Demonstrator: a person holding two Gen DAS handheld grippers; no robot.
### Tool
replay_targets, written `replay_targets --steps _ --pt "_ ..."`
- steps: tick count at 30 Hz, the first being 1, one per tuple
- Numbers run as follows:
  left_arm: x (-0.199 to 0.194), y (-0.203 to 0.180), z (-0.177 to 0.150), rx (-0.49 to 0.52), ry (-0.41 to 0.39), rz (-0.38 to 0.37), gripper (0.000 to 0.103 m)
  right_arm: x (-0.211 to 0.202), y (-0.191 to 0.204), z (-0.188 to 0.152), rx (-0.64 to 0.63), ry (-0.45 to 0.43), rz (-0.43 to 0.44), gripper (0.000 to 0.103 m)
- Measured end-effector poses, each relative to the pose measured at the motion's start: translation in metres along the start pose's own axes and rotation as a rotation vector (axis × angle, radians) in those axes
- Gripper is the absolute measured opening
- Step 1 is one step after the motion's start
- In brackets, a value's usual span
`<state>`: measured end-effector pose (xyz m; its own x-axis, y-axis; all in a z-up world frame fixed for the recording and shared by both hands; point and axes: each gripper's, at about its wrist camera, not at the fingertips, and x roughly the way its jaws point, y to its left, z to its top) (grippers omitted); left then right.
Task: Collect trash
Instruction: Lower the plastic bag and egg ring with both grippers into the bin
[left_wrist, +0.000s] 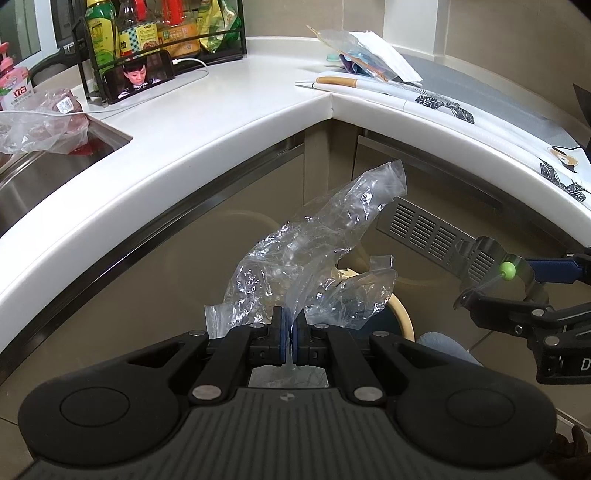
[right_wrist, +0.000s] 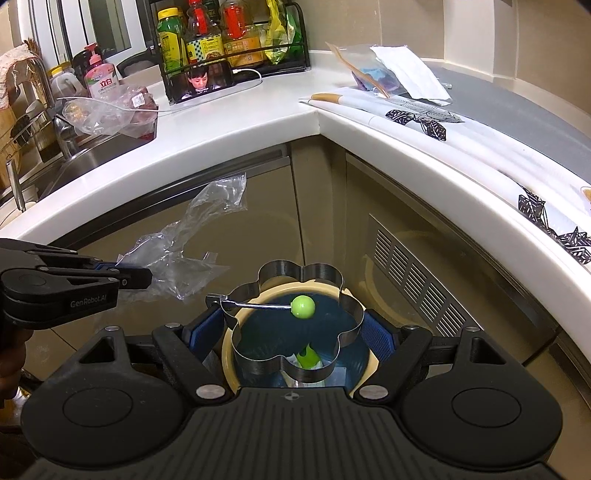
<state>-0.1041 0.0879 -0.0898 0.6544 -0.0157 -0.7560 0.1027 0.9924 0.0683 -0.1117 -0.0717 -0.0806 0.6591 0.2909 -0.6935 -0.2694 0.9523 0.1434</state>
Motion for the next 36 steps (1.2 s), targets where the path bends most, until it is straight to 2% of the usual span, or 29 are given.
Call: replay_targets --steps 21,36 --pt "0.005 0.001 0.000 -0.017 0.010 0.003 0.003 0.006 -0.001 0.000 0.018 0.021 0.000 0.083" --pt "0.022 0.001 0.003 -0.009 0.063 0.000 0.003 0.028 -0.012 0.005 0.018 0.034 -0.048 0.083"
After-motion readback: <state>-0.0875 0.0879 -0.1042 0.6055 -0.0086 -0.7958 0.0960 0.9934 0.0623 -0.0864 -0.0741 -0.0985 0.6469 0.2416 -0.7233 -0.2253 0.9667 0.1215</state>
